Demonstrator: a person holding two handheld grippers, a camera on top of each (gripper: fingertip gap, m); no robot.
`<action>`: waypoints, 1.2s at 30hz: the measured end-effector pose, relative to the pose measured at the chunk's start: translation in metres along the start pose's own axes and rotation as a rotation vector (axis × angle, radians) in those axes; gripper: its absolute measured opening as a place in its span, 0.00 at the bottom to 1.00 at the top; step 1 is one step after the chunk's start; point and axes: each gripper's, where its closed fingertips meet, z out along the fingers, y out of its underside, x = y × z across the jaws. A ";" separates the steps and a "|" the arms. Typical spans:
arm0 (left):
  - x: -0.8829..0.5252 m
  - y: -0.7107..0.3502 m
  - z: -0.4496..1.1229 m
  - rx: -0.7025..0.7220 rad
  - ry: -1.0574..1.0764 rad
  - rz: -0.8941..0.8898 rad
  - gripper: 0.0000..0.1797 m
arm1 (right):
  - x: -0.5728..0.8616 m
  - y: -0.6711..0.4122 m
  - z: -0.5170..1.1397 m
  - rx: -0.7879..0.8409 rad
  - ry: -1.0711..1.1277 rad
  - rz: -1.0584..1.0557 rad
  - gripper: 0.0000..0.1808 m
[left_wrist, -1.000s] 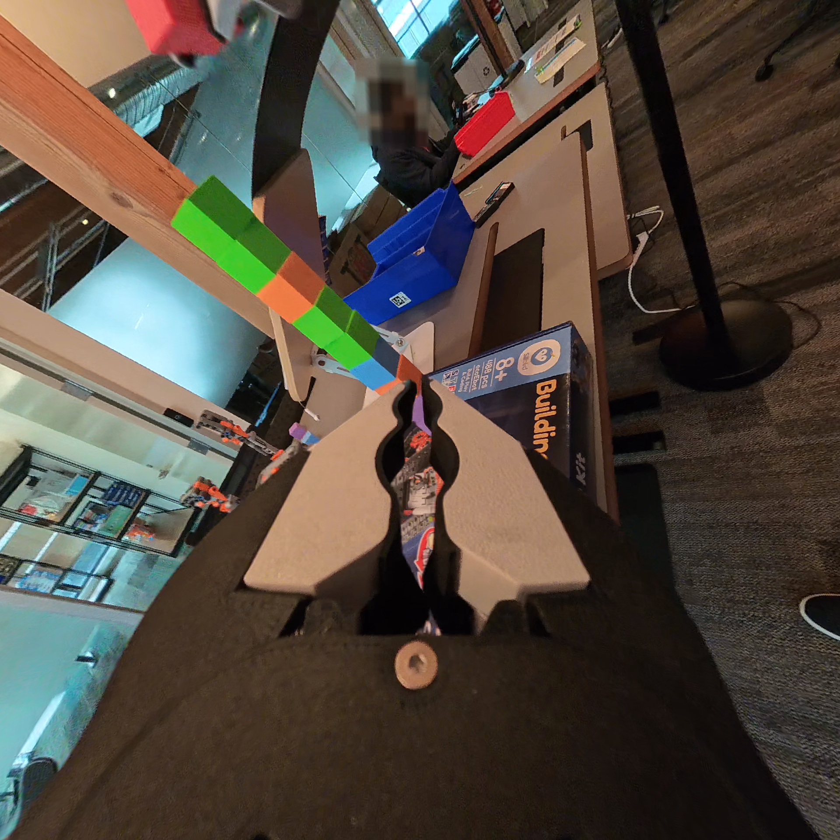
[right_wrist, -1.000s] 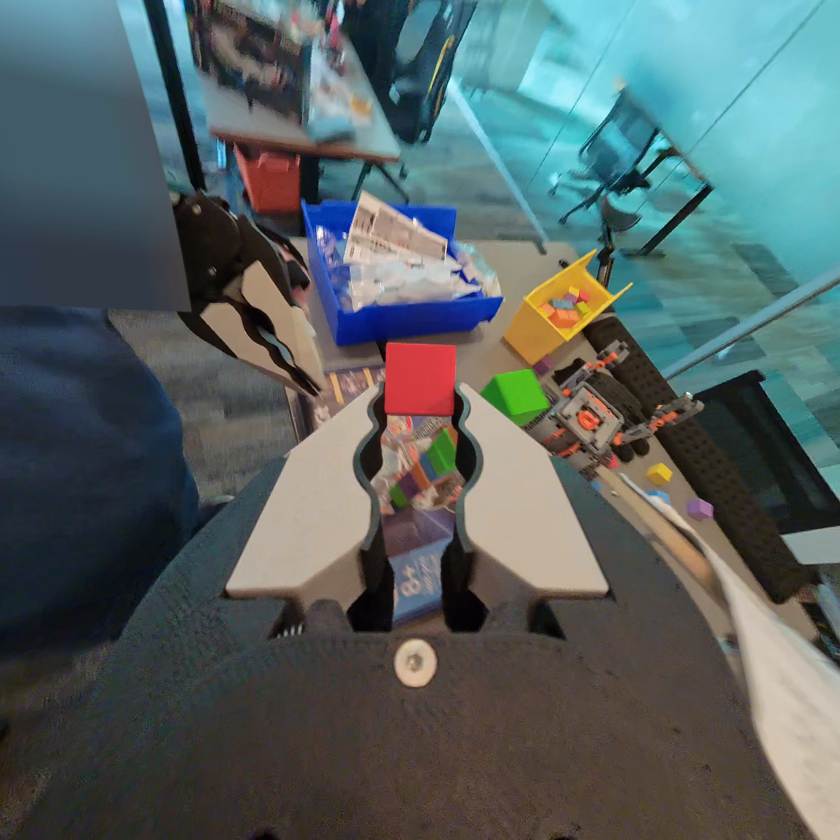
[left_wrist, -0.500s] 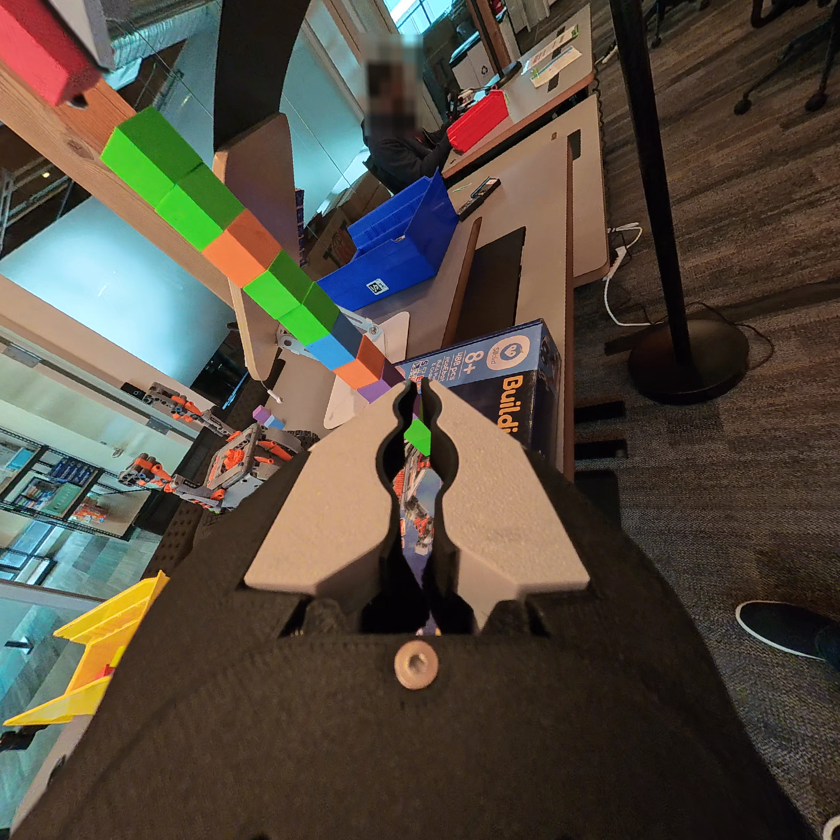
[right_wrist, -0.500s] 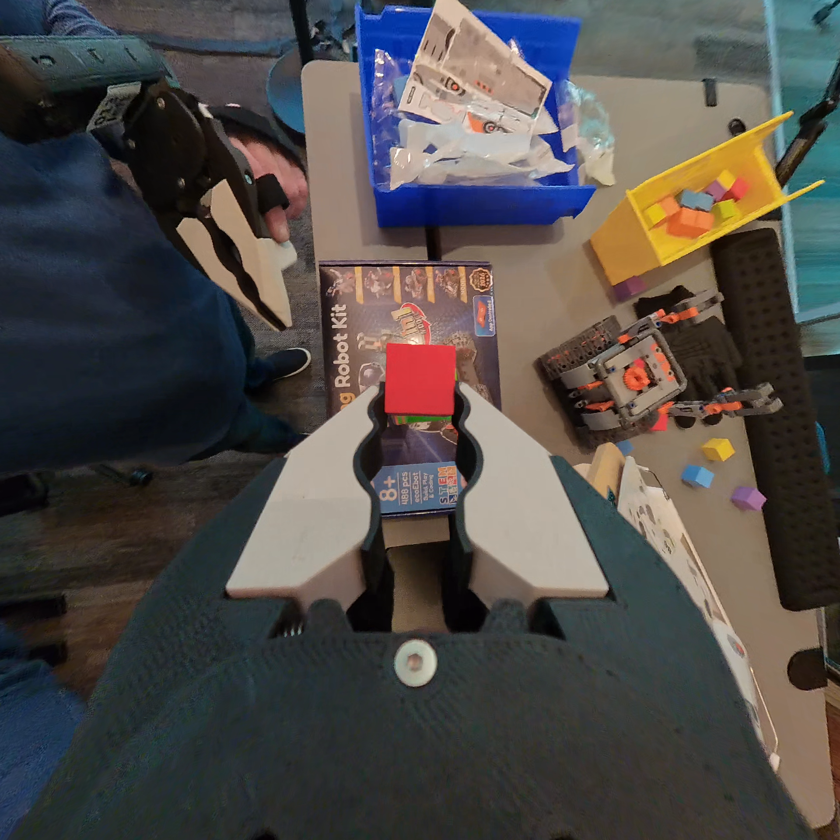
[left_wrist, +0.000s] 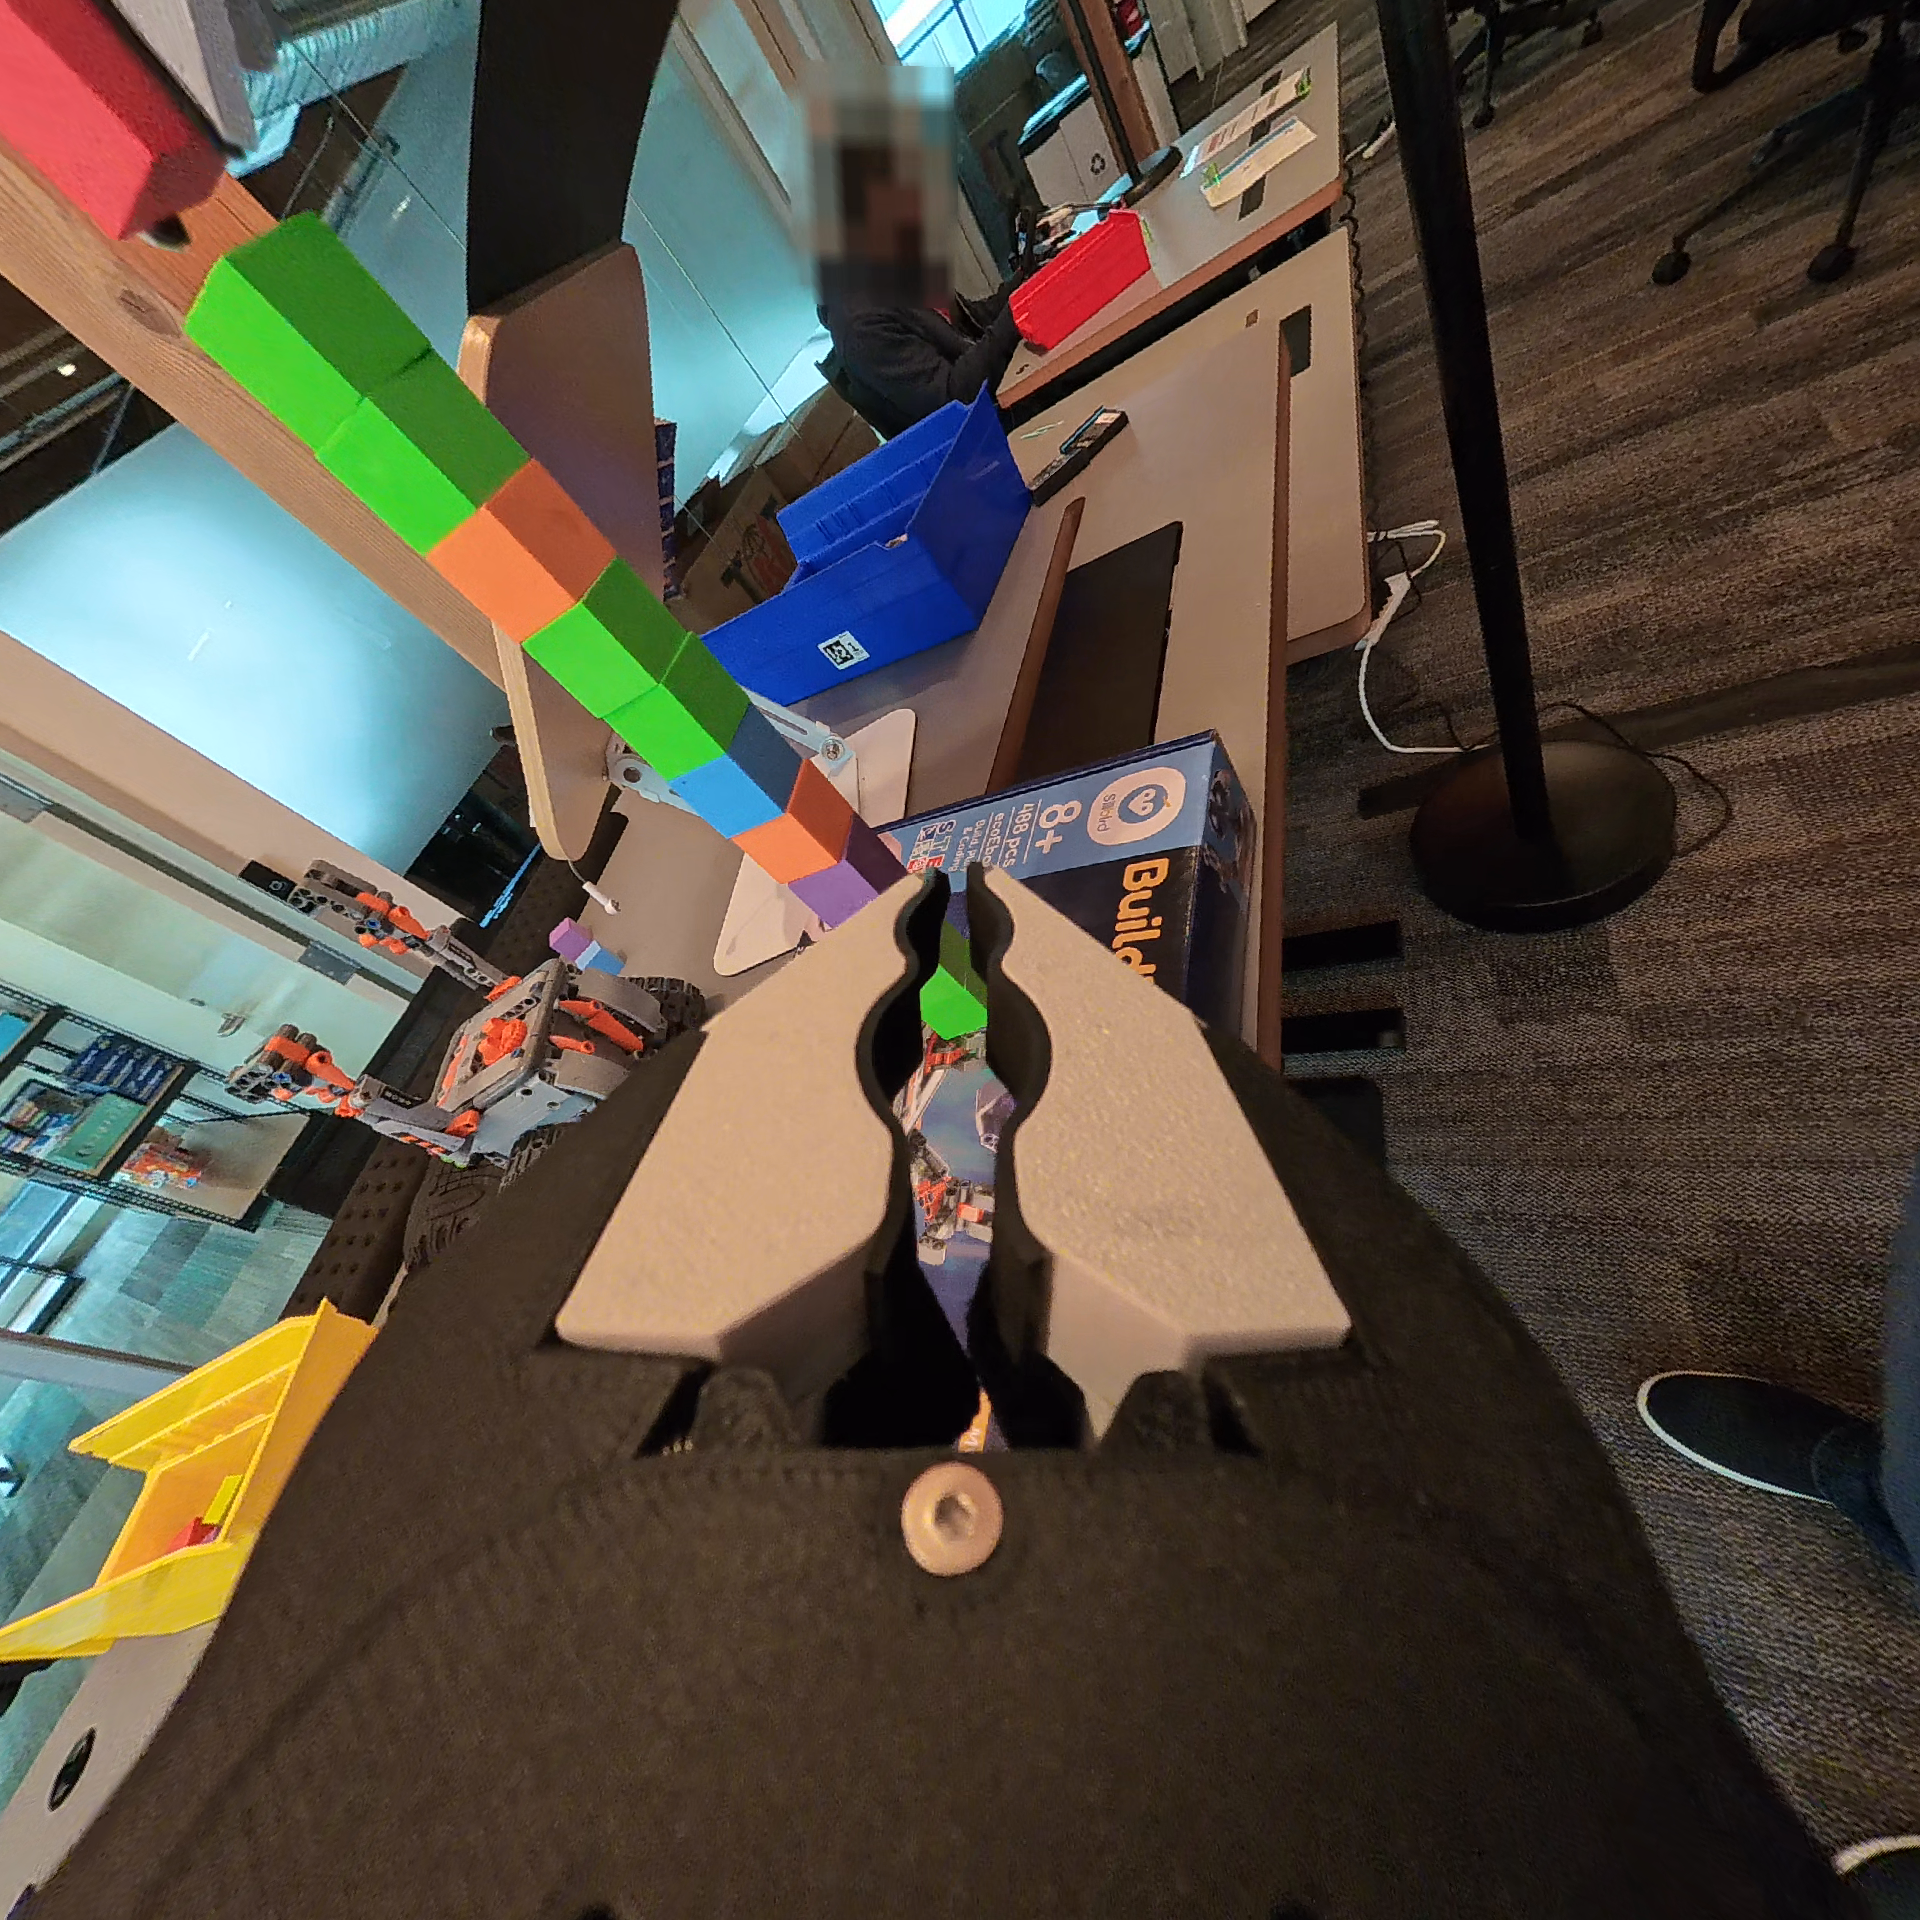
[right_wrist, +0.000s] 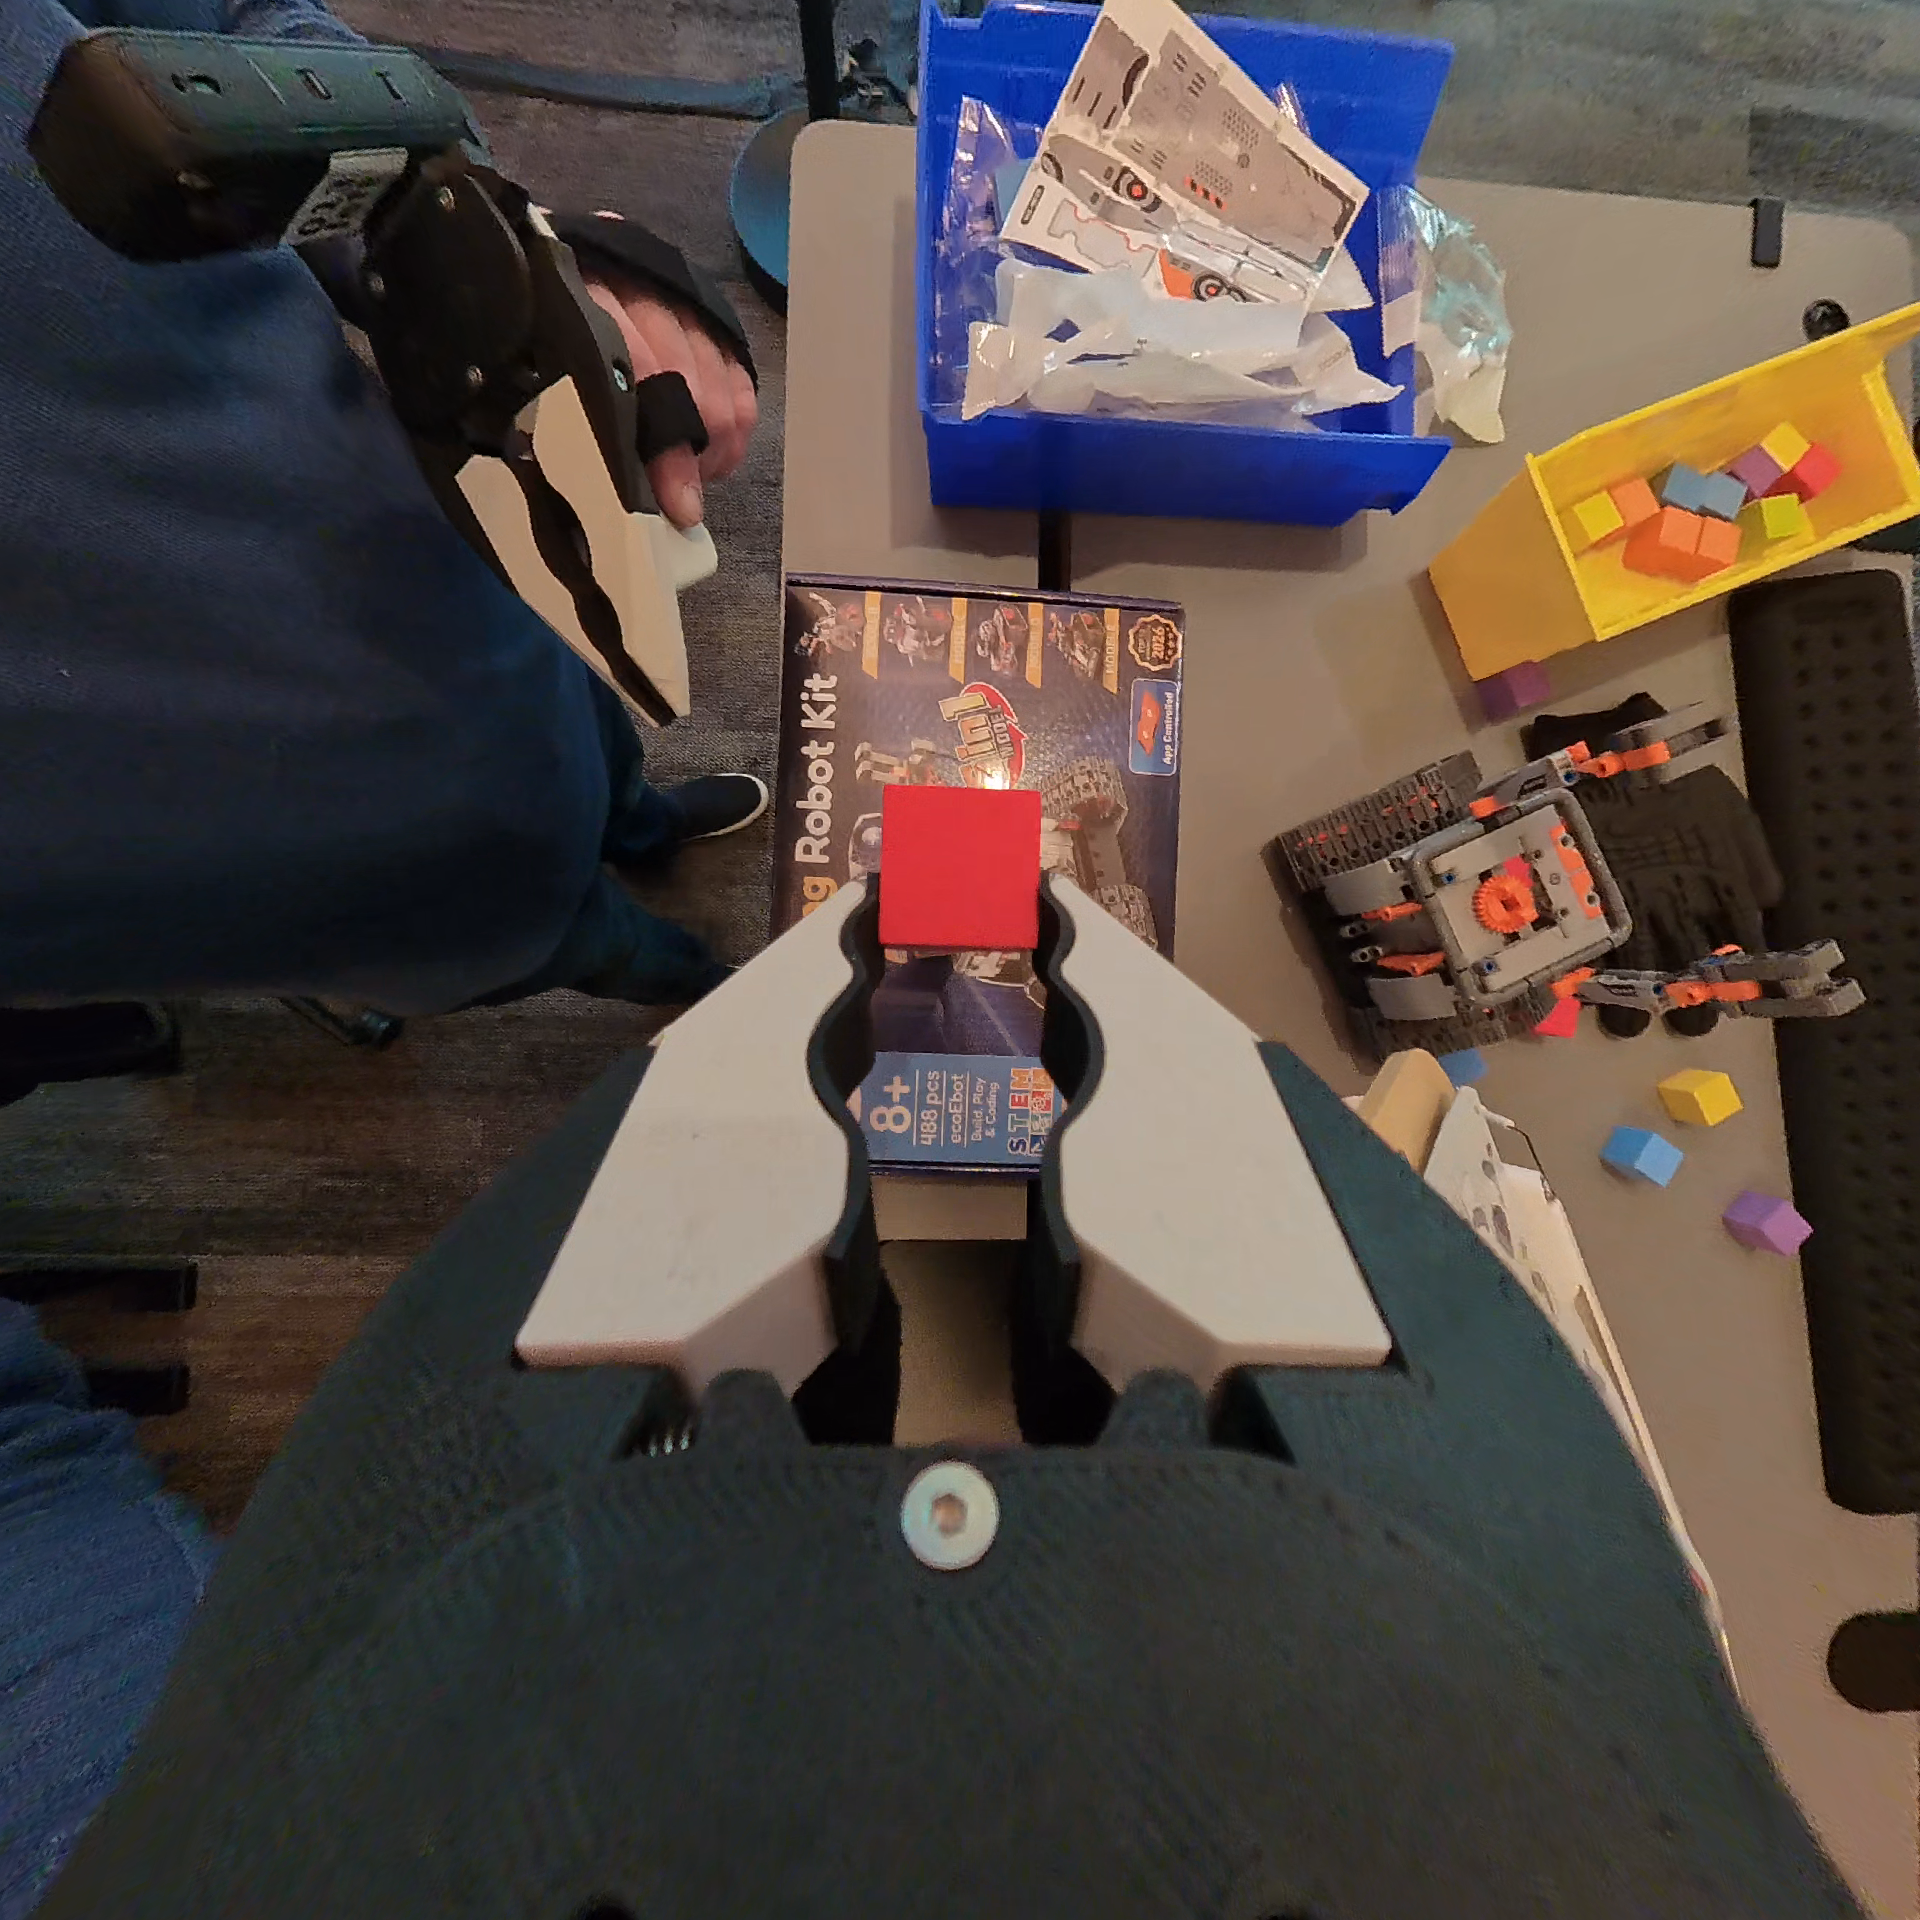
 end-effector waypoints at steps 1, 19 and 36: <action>0.001 0.000 0.000 -0.003 0.002 0.002 0.01 | 0.000 0.000 0.001 0.003 -0.006 0.001 0.15; 0.000 0.002 0.004 -0.009 0.012 0.004 0.02 | 0.002 0.005 0.010 -0.020 -0.019 0.013 0.15; -0.026 0.001 -0.009 -0.005 -0.068 -0.009 0.06 | 0.009 -0.017 -0.006 0.076 0.079 0.014 0.25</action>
